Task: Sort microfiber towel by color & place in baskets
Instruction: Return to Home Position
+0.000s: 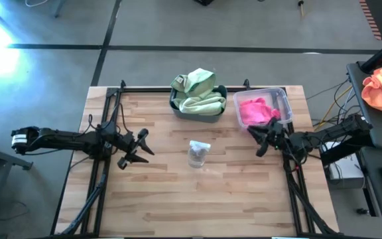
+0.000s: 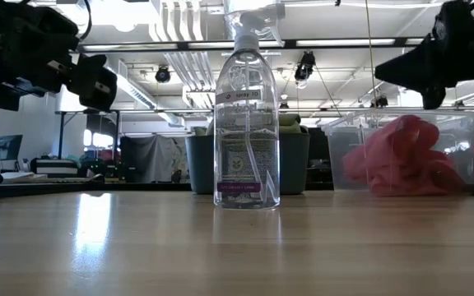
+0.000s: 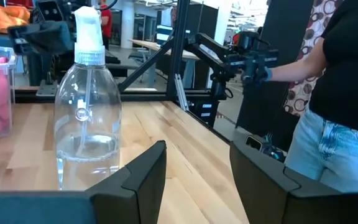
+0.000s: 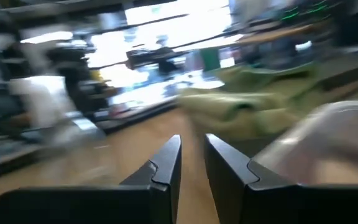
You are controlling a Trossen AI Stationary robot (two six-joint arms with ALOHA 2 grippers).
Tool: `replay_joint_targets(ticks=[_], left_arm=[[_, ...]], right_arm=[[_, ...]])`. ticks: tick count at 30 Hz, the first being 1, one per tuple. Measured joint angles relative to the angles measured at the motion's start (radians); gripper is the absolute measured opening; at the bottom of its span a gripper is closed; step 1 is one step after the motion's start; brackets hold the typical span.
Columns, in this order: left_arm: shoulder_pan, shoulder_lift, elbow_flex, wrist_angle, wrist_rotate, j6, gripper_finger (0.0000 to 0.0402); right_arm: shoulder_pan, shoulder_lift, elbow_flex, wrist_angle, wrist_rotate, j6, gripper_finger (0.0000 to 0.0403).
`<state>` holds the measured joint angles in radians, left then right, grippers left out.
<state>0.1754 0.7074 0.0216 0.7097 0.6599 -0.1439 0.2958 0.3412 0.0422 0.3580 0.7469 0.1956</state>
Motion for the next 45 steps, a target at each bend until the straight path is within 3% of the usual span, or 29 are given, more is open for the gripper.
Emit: replay_joint_targets(ticks=[7, 11, 15, 18, 22, 28, 32, 38, 45], left_arm=[[0.000, 0.000, 0.000, 0.006, 0.061, 0.042, 0.0162], [0.000, -0.002, 0.000, 0.021, 0.120, 0.058, 0.0162], [0.000, -0.002, 0.000, 0.022, 0.125, 0.039, 0.0162], [0.000, -0.002, 0.000, 0.021, 0.125, -0.045, 0.0162], [0.000, 0.002, 0.000, 0.021, 0.122, -0.221, 0.0162], [0.000, 0.004, 0.000, 0.044, 0.124, -0.208, 0.0162], [-0.001, 0.005, 0.001, 0.115, 0.247, -0.160, 0.0162], [-0.002, 0.004, 0.001, 0.210, 0.501, -0.127, 0.0162], [-0.002, 0.003, 0.001, 0.221, 0.563, -0.127, 0.0162]], right_arm=[[0.000, -0.001, 0.002, 0.029, -0.246, 0.192, 0.0063], [0.000, 0.000, 0.002, 0.029, -0.257, 0.219, 0.0063], [0.000, 0.000, 0.002, 0.018, -0.249, 0.083, 0.0063], [0.000, 0.000, 0.002, -0.002, -0.250, 0.044, 0.0063], [0.000, 0.000, 0.002, -0.008, -0.246, 0.123, 0.0063], [-0.002, 0.000, 0.002, 0.036, -0.293, 0.020, 0.0063], [-0.002, 0.000, 0.002, 0.076, -0.424, -0.058, 0.0063], [-0.002, -0.001, 0.002, 0.079, -0.613, -0.039, 0.0063], [-0.002, -0.001, 0.002, 0.093, -0.765, -0.039, 0.0063]])
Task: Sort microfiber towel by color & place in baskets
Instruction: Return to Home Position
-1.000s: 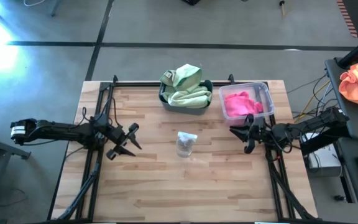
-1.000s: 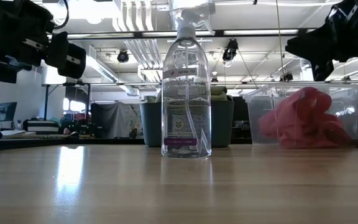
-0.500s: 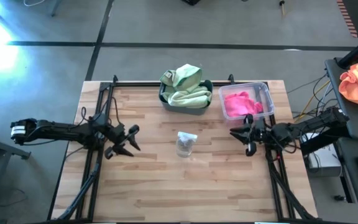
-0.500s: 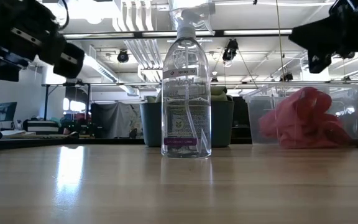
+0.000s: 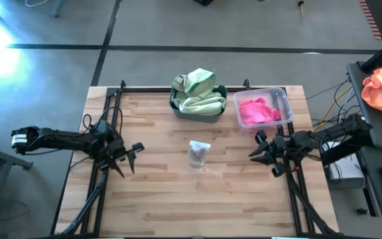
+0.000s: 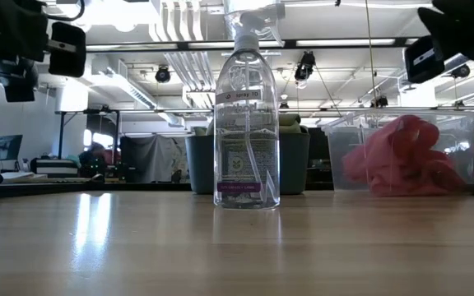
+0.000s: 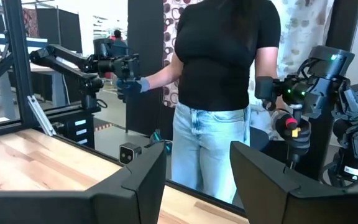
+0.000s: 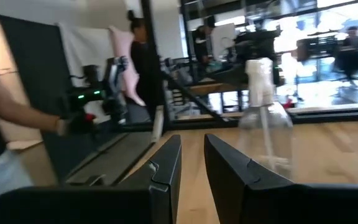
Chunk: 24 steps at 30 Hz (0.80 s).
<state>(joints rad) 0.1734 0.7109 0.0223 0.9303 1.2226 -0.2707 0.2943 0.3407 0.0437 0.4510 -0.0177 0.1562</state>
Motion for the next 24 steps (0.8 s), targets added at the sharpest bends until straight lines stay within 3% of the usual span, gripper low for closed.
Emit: replay_joint_targets(ticks=[5, 12, 24], left_arm=[[0.000, 0.000, 0.000, 0.013, 0.003, 0.000, 0.0162], [0.000, 0.000, 0.000, 0.054, 0.078, 0.001, 0.0162], [0.000, 0.038, -0.001, 0.027, 0.070, 0.000, 0.0162]], right_arm=[[0.000, 0.000, 0.000, -0.002, -0.060, 0.000, 0.0063], [0.000, 0.000, -0.012, -0.004, -0.062, 0.009, 0.0063], [0.000, 0.001, -0.029, -0.027, -0.061, -0.053, 0.0063]])
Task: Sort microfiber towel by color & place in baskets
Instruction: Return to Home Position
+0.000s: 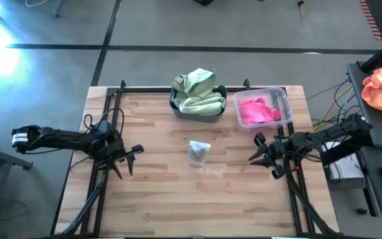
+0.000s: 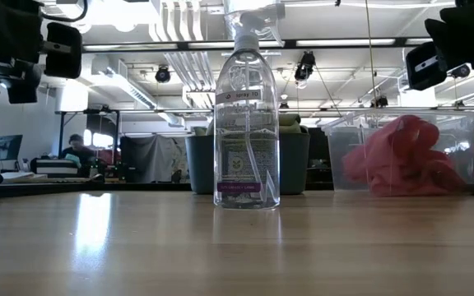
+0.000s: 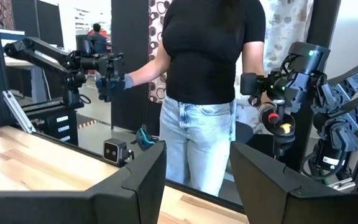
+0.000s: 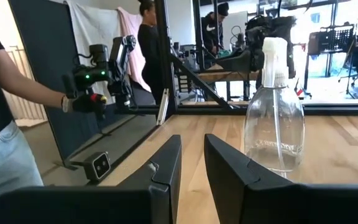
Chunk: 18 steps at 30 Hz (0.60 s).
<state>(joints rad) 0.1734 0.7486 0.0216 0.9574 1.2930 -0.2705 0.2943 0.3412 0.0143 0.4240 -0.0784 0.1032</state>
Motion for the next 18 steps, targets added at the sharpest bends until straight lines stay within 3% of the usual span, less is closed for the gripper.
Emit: replay_joint_targets(ticks=[5, 11, 18], left_arm=[[0.000, 0.023, 0.000, 0.000, -0.001, -0.036, 0.0162], [0.000, 0.048, -0.001, -0.001, -0.035, -0.207, 0.0162], [0.000, 0.050, -0.002, 0.000, -0.053, -0.123, 0.0162]], right_arm=[[0.000, 0.000, 0.000, 0.000, 0.000, 0.001, 0.0063], [0.000, 0.000, -0.001, 0.000, 0.000, 0.001, 0.0063], [0.000, 0.000, -0.001, 0.000, 0.002, -0.010, 0.0063]])
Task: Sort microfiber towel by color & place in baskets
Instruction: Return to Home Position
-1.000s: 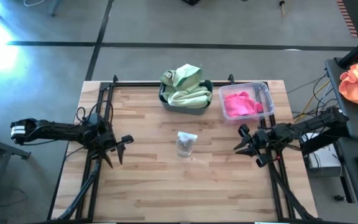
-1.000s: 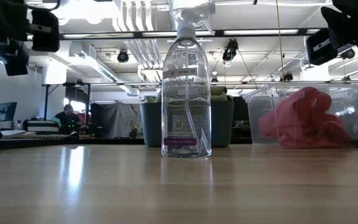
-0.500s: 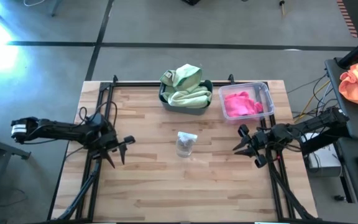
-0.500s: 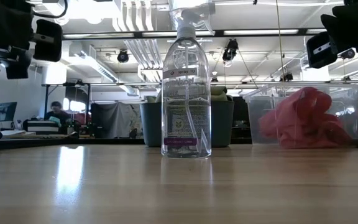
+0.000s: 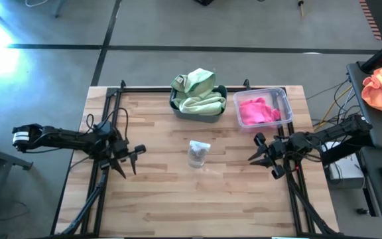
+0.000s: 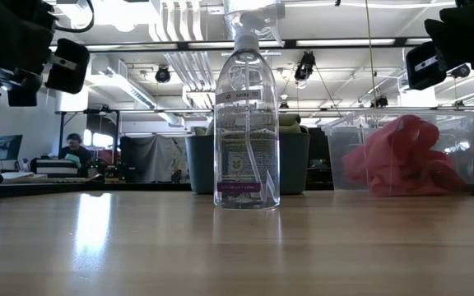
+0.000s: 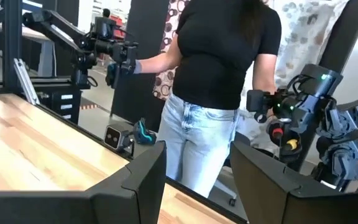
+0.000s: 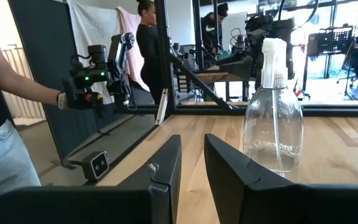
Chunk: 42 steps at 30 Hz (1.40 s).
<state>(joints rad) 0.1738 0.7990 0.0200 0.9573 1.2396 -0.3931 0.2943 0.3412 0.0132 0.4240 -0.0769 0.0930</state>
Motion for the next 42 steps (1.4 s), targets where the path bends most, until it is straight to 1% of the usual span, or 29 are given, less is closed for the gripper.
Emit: replay_joint_targets(ticks=[12, 20, 23, 31, 34, 39, 42], left_arm=[[0.000, 0.000, 0.000, 0.000, -0.004, -0.008, 0.0162], [0.000, 0.000, 0.000, 0.000, -0.124, -0.008, 0.0162], [0.000, 0.001, 0.000, 0.000, -0.148, -0.008, 0.0162], [0.000, 0.002, 0.000, 0.000, -0.146, 0.002, 0.0162], [0.000, 0.005, -0.001, 0.000, -0.109, 0.001, 0.0162], [0.000, 0.018, -0.001, -0.001, -0.104, -0.057, 0.0162], [0.000, 0.027, -0.001, -0.001, -0.104, -0.064, 0.0157]], right_arm=[[0.000, 0.000, -0.001, 0.000, 0.000, 0.001, 0.0063], [0.000, 0.000, -0.001, 0.000, 0.000, 0.003, 0.0063], [0.000, 0.000, -0.001, 0.000, 0.000, 0.002, 0.0063], [0.000, 0.000, -0.001, 0.000, 0.000, 0.003, 0.0063], [0.000, 0.000, -0.001, 0.000, 0.000, 0.003, 0.0063], [0.000, 0.000, -0.002, 0.000, 0.000, 0.003, 0.0063], [0.000, 0.000, -0.002, 0.000, 0.000, 0.003, 0.0063]])
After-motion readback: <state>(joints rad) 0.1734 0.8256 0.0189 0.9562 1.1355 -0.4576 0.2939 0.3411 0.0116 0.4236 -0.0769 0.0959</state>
